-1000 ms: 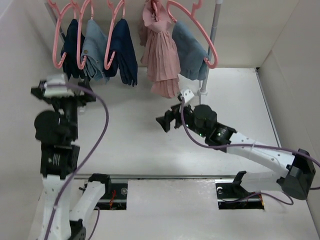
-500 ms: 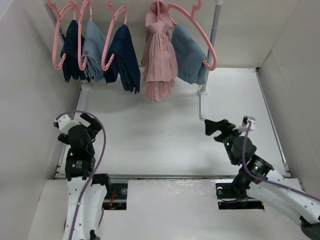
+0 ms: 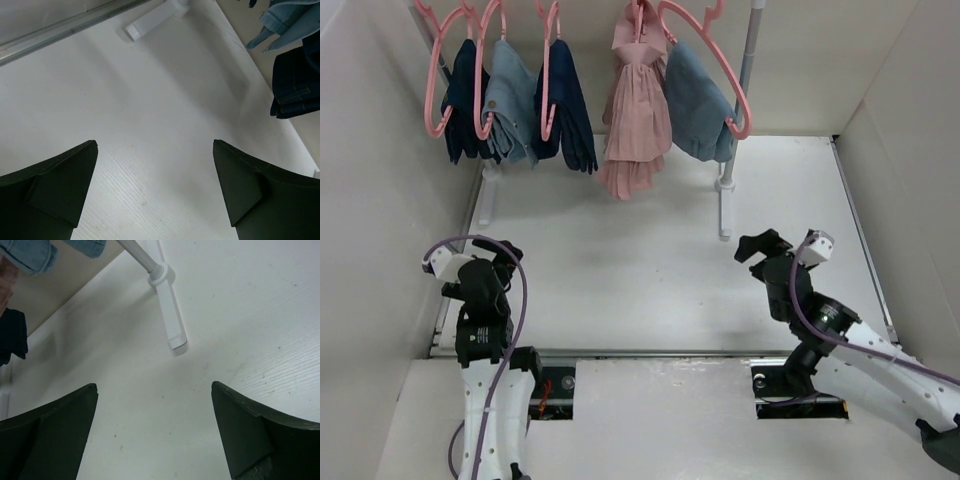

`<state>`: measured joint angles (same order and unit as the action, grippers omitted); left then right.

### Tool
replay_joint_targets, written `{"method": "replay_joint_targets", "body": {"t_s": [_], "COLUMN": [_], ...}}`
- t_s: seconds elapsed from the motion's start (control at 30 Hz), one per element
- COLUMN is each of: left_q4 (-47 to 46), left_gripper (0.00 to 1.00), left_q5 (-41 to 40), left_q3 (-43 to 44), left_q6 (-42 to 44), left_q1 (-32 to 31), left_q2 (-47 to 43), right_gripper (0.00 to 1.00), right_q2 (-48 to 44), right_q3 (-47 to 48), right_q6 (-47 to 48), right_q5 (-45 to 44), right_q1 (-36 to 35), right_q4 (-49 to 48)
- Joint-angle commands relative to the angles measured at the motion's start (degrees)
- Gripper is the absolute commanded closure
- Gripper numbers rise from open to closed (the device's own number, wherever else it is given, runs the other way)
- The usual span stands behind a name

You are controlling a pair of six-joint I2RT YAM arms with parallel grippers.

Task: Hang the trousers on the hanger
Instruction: Reset both arms

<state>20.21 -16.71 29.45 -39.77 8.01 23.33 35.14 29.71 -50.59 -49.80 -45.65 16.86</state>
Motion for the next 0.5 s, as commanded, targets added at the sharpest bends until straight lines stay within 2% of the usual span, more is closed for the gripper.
{"method": "replay_joint_targets", "body": {"t_s": [0.0, 0.2, 0.47], "left_q4": [-3.24, -3.24, -3.24], "left_gripper": [0.01, 0.01, 0.01], "left_q5": [0.1, 0.1, 0.63], "left_q3": [-0.8, -0.8, -0.8], "left_q6": [-1.01, -0.49, -0.49], "left_q1": [0.25, 0.25, 0.25], "left_q2": [-0.57, -0.57, -0.57], "right_gripper": [0.0, 0.0, 0.0], "right_q2": [5.09, 9.42, 8.2], "right_q3": [5.61, 8.69, 8.17], "right_q6": [-5.22, -6.45, -4.52], "right_q5": [-4.25, -4.87, -4.87], "right_q1": [0.3, 0.3, 0.3], "right_q4": [5.53, 6.6, 4.85]}}
